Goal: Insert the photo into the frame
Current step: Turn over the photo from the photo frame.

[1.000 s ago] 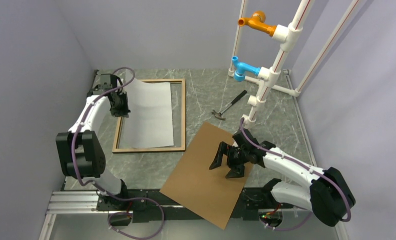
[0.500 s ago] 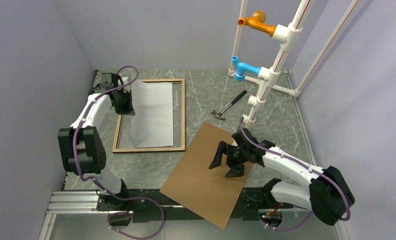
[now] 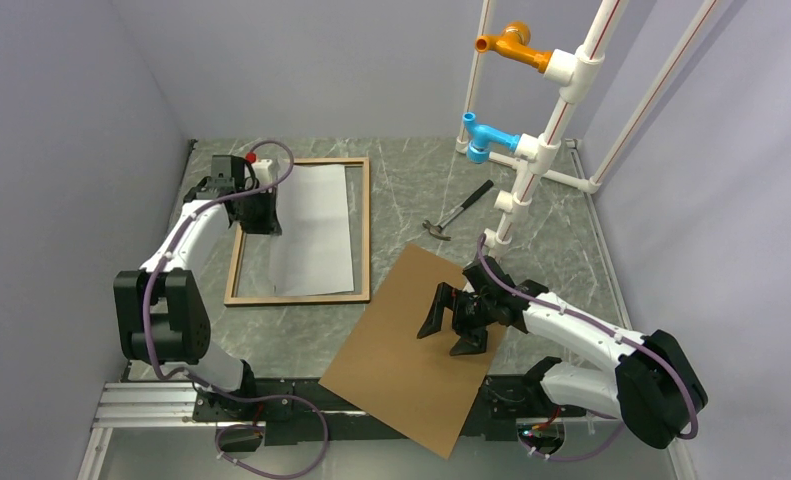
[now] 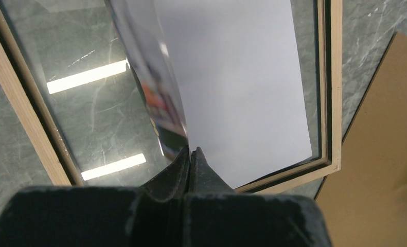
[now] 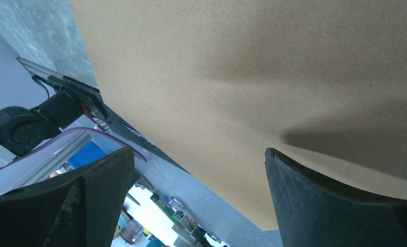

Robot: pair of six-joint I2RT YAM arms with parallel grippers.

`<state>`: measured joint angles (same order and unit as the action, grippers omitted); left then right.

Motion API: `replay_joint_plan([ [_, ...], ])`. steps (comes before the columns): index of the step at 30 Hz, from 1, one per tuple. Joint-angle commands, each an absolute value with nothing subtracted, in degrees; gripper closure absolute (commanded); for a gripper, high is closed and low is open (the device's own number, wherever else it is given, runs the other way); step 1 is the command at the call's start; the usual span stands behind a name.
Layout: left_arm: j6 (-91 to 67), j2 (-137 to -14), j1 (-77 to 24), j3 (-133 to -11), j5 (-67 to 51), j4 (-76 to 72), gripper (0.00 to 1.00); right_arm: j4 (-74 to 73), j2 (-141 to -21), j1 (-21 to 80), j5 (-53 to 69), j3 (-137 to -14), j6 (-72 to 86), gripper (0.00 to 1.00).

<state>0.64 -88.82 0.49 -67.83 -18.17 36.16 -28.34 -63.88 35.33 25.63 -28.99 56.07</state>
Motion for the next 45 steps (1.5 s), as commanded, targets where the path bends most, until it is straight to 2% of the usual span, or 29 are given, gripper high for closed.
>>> replay_joint_plan([
  [1,1.5,-86.8,0.4,-68.1,-19.9,33.2,1.0,-27.7,-63.3,35.5,25.6,-31.1,56.1,0.0],
  [6,4.1,-84.8,-1.3,-66.8,-28.3,31.2,1.0,-28.8,-62.6,35.6,24.9,-31.5,56.0,0.0],
  [18,5.9,-78.3,-1.9,-63.4,-24.3,29.4,1.0,-28.7,-62.9,35.7,25.0,-31.9,55.9,0.0],
  [21,4.3,-75.0,-1.9,-61.0,-16.4,26.9,1.0,-28.3,-62.7,35.8,25.0,-31.6,56.1,0.0],
  [25,0.6,-76.9,-1.9,-62.2,2.2,29.5,1.0,-27.8,-63.1,35.8,25.3,-31.4,56.1,0.0],
  [33,-1.5,-87.8,-1.9,-69.6,6.1,34.6,1.0,-27.3,-64.4,35.9,25.4,-31.9,55.5,0.0],
  [45,-6.8,-90.8,-1.9,-70.4,-7.9,34.2,1.0,-25.5,-65.6,35.9,25.8,-31.0,55.9,0.0],
])
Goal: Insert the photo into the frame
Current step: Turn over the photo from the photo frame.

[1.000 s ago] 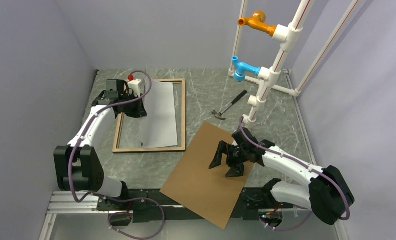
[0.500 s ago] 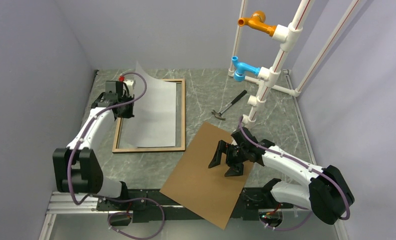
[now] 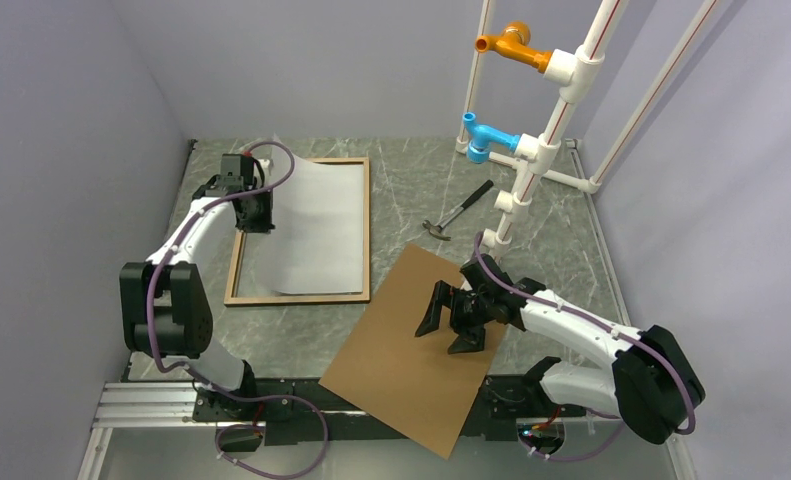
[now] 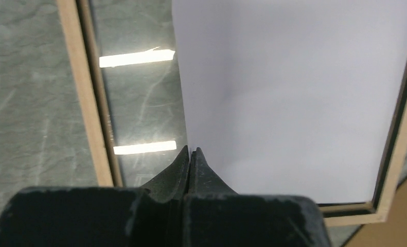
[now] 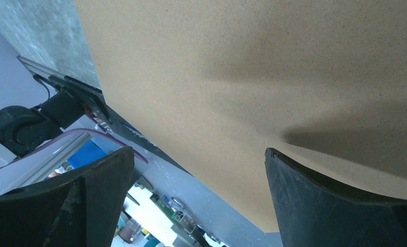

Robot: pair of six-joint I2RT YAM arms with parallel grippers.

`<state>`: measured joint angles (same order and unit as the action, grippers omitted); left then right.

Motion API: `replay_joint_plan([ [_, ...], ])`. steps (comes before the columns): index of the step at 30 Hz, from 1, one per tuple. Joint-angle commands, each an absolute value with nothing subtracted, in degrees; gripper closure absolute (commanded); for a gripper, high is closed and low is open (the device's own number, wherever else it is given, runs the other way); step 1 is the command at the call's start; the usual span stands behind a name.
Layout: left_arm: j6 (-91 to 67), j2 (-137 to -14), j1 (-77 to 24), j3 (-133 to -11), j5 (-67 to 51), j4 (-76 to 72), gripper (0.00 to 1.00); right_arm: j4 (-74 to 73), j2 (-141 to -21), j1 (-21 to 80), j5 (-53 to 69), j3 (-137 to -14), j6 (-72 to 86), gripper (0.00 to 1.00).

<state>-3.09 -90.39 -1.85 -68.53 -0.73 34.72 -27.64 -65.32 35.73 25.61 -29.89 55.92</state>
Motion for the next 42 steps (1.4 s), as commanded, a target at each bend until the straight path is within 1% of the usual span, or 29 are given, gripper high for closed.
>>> replay_joint_plan([
  [1,-7.5,-90.7,-1.9,-70.2,-8.7,34.1,1.0,-25.4,-65.6,35.9,25.8,-31.0,55.9,0.0],
  [14,-9.4,-90.6,-2.0,-69.7,-6.2,35.6,1.0,-24.6,-65.2,36.2,25.8,-30.0,56.6,0.0],
  [15,-9.3,-90.6,-1.9,-69.8,-5.9,35.8,0.98,-24.6,-65.3,36.2,25.7,-30.1,56.6,0.0],
  [16,-9.3,-90.8,-2.0,-70.1,-5.4,36.1,0.94,-24.7,-65.3,36.3,25.6,-30.2,56.6,0.0],
  [17,-9.1,-91.0,-2.1,-70.3,-4.6,36.4,0.88,-24.8,-65.3,36.3,25.5,-30.2,56.7,0.0],
  [19,-8.7,-91.5,-2.6,-71.2,-2.3,37.5,0.71,-24.9,-65.1,36.3,25.4,-30.1,56.6,0.0],
  [23,-7.9,-92.0,-4.4,-71.8,-0.2,38.1,0.5,-24.7,-65.1,36.4,25.6,-29.8,56.8,0.0],
  [27,-7.7,-93.1,-5.6,-72.8,2.9,39.2,0.37,-24.7,-65.4,36.3,25.5,-30.0,56.6,0.0],
  [29,-7.3,-93.4,-6.2,-73.2,5.3,39.8,0.36,-24.6,-65.4,36.4,25.5,-30.0,56.7,0.0],
  [30,-6.9,-93.5,-6.8,-73.3,7.0,40.0,0.33,-24.6,-65.4,36.5,25.4,-30.0,56.7,0.0],
  [34,-6.6,-94.1,-9.7,-73.5,14.9,41.2,0.17,-24.7,-65.3,36.5,25.4,-30.0,56.8,0.0],
  [38,-6.7,-94.9,-12.1,-73.9,22.5,42.4,0.08,-24.6,-65.2,36.5,25.5,-29.9,56.8,0.0],
  [42,-6.9,-94.6,-12.8,-73.7,24.6,42.5,0.06,-24.6,-65.3,36.6,25.4,-30.0,56.7,0.0],
])
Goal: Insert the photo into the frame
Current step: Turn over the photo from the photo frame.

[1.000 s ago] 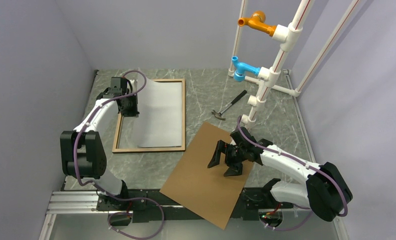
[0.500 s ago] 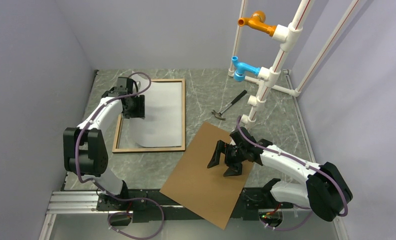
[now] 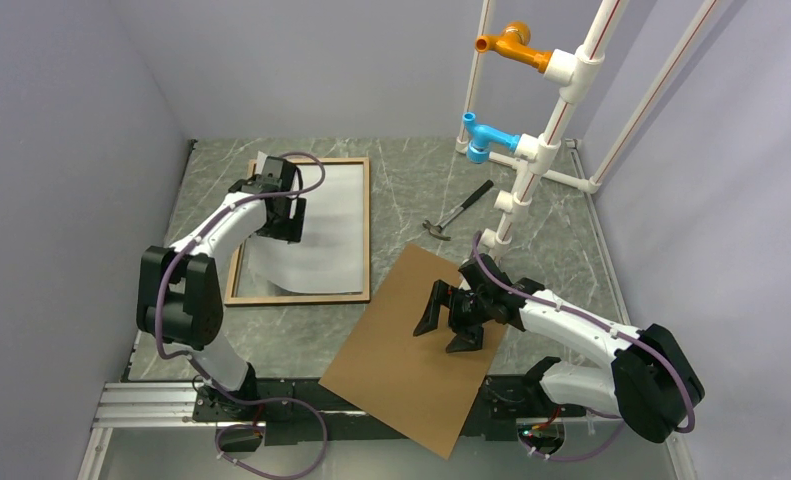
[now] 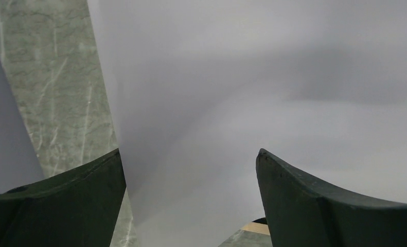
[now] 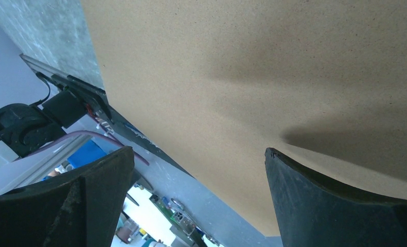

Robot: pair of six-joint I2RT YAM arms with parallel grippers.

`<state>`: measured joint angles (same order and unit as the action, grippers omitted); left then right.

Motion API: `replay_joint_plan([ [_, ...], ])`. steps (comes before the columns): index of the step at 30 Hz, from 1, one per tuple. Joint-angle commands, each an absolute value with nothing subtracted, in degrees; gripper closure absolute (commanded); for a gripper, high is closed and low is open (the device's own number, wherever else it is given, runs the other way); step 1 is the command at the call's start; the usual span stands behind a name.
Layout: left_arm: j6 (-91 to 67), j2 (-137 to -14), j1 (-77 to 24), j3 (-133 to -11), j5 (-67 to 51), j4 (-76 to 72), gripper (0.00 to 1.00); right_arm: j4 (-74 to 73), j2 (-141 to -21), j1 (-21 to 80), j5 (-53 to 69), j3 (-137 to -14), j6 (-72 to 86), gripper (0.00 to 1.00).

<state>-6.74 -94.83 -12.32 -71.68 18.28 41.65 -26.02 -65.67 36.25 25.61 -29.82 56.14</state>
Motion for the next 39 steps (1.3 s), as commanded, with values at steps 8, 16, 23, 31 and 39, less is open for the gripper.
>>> replay_joint_plan([
  [8,-8.8,-93.0,-13.8,-72.9,33.6,43.1,0.01,-24.7,-64.6,36.6,25.3,-29.9,56.8,0.0],
  [16,-9.6,-84.3,-14.7,-68.9,31.5,39.9,0.01,-24.8,-63.6,36.6,24.8,-29.5,57.0,0.0],
  [23,-15.2,-74.4,-16.9,-63.3,8.4,38.0,0.01,-25.5,-63.1,36.7,24.3,-29.3,56.9,0.0],
  [31,-24.8,-67.8,-22.6,-51.7,-15.3,26.9,0.01,-28.2,-60.8,36.7,21.7,-29.8,57.3,0.0],
  [39,-32.7,-71.7,-33.7,-46.7,-17.0,21.0,0.01,-32.2,-58.2,36.6,18.7,-29.7,59.3,0.0],
])
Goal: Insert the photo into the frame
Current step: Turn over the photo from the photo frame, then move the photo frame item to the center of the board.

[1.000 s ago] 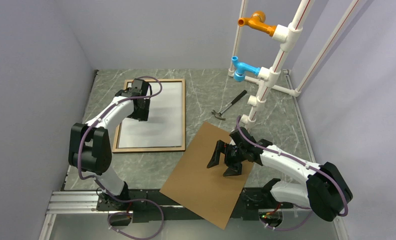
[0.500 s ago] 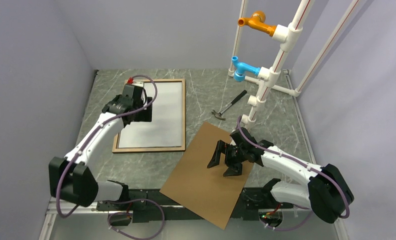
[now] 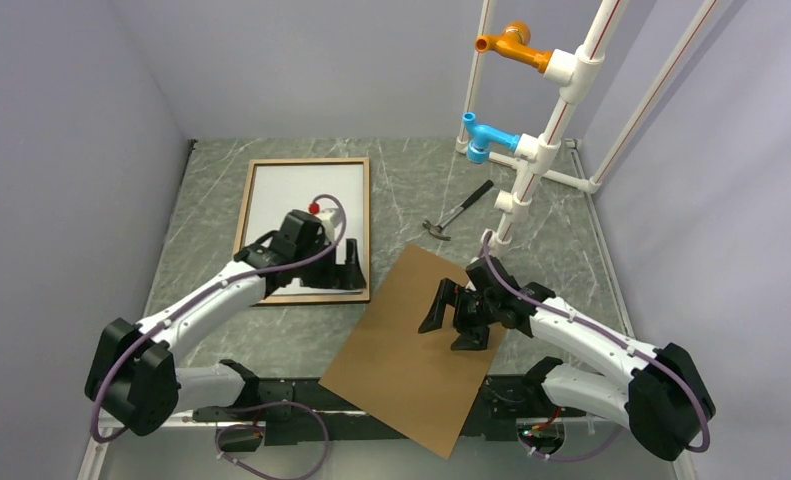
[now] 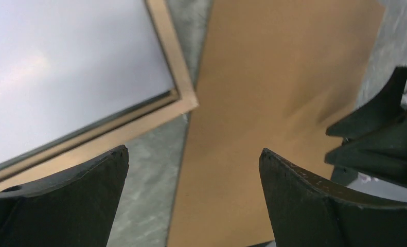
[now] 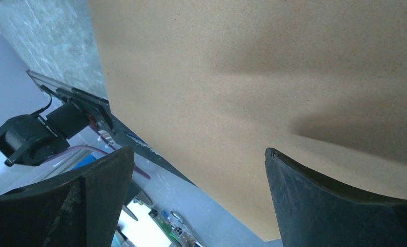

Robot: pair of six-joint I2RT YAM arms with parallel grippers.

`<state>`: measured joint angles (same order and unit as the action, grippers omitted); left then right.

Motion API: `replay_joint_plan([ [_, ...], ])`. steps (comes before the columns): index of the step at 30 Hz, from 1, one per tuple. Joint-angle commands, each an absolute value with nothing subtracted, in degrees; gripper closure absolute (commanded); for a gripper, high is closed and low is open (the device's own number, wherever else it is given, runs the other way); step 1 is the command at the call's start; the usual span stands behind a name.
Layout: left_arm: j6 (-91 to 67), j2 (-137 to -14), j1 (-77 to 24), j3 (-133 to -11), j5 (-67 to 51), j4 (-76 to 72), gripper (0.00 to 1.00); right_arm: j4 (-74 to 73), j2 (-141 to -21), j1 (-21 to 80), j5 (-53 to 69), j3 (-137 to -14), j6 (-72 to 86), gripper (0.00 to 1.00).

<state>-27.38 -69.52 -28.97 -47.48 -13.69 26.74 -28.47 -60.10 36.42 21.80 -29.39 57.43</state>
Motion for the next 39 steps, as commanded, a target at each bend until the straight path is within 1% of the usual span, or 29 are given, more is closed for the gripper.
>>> replay_joint_plan([
  [1,-33.2,-72.8,-35.6,-46.9,-16.3,21.4,0.01,-34.2,-57.8,36.5,17.0,-30.1,60.0,0.0],
  [5,-35.2,-77.6,-41.9,-48.8,-11.4,25.5,0.01,-41.0,-55.0,35.8,11.5,-30.5,62.4,0.0],
  [10,-37.5,-80.1,-47.6,-49.8,-4.5,30.1,0.01,-48.7,-49.6,33.6,5.8,-30.8,64.7,0.0],
  [15,-39.2,-80.0,-49.2,-49.6,1.5,34.2,0.01,-57.7,-43.7,31.8,-3.0,-31.7,68.6,0.0],
  [19,-39.0,-80.2,-49.2,-50.0,3.2,37.2,0.01,-62.4,-39.9,31.0,-7.4,-31.3,70.4,0.01],
  [23,-38.1,-79.4,-49.1,-49.2,2.8,36.3,0.01,-62.2,-39.8,30.7,-5.9,-29.5,69.6,0.01],
  [28,-37.3,-79.7,-48.2,-47.4,0.1,32.6,0.01,-56.7,-41.4,30.4,-0.6,-25.0,68.7,0.02],
  [32,-36.3,-80.3,-46.4,-46.0,-3.2,28.7,0.01,-53.0,-43.1,30.1,3.0,-22.6,68.2,0.01],
  [39,-35.2,-82.6,-44.2,-42.0,-12.8,19.7,0.01,-50.1,-43.8,29.9,3.9,-22.0,67.2,0.01],
])
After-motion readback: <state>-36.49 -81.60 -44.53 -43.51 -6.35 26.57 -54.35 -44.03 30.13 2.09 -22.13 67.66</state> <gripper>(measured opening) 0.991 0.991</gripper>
